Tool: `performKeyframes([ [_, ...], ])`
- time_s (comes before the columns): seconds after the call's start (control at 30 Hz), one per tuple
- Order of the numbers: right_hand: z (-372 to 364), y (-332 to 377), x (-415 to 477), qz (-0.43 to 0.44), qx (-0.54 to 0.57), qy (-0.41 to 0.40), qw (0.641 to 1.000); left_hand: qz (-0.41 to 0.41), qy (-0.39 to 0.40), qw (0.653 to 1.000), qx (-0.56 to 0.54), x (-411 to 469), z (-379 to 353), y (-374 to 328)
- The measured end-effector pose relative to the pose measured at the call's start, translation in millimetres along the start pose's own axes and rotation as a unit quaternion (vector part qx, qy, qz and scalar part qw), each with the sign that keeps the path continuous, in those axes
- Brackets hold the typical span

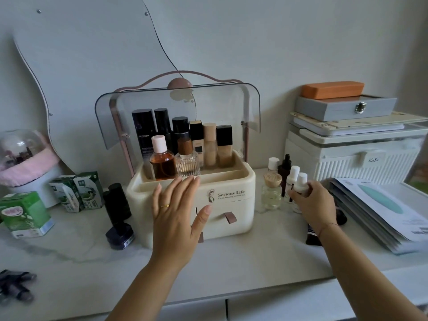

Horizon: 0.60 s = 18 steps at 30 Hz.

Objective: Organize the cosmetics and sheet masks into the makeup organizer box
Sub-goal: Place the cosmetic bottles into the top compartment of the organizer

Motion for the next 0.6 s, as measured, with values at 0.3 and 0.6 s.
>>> performKeyframes([
  [0.3,-8,43,-38,0.150,0.065,-0.088,0.983,0.007,-0.025,1.000,-0.001,0,-3,-1],
  [0.6,-64,21,-33,-0.022,0.121,0.011,0.992,0.005,-0.023,1.000,-0.005,-1,-3,1],
])
Point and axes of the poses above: each hand's wrist, its own x-axis towards the middle knuckle, its own z-axis out of the back of the hand, y = z × x, the point moved 2 cm from there along x, towards the middle knuckle, and after that the axes turned 9 degrees about x, right-handed, at the moved point
